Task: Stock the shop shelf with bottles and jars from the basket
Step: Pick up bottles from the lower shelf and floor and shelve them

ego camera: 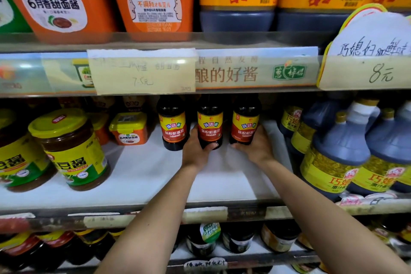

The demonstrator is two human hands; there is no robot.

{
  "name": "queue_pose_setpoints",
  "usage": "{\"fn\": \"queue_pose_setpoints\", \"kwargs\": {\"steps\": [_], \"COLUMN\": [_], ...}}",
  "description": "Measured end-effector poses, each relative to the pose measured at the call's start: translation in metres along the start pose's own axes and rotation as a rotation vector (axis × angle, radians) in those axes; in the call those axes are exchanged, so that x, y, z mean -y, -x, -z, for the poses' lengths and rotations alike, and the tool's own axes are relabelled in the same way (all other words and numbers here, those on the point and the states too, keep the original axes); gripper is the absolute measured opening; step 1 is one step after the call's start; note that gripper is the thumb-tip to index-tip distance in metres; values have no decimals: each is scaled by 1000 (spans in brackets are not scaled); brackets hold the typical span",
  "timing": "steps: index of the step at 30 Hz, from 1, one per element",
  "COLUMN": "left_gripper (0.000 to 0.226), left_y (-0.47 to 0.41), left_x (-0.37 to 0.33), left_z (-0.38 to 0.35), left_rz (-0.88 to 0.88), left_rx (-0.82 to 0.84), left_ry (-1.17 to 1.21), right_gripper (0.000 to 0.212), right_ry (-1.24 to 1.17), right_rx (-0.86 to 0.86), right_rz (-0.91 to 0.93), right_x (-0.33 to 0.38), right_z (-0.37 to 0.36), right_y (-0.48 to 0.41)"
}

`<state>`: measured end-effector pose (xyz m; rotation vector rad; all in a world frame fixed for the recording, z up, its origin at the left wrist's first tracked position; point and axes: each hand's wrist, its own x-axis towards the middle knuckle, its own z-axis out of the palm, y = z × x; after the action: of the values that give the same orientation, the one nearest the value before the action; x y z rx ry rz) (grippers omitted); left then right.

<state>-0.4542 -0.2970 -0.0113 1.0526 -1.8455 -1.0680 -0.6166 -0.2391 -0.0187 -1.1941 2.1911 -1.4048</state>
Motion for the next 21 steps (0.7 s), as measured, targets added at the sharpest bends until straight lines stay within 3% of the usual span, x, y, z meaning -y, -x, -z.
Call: {"fn": "queue_pose_setpoints", "kwargs": {"steps": [7,9,13,21], "left_gripper": [84,85,85,33], "left_y": [1,5,23,105], "left_x": [5,4,-10,-60], "left_z": [7,7,2,-15], "left_rz": [30,67,76,-50], "left_rx": [70,89,36,-48], "left_ry": [18,59,123,268], "right_gripper": [81,78,59,31], "right_ry": [-46,34,53,-266], "right_rx": [18,52,36,163], "right_rz": [-1,-36,2,48], "right_x": [5,1,-2,-20], "right_z": [12,24,60,146], "right_y": [27,42,82,163]}}
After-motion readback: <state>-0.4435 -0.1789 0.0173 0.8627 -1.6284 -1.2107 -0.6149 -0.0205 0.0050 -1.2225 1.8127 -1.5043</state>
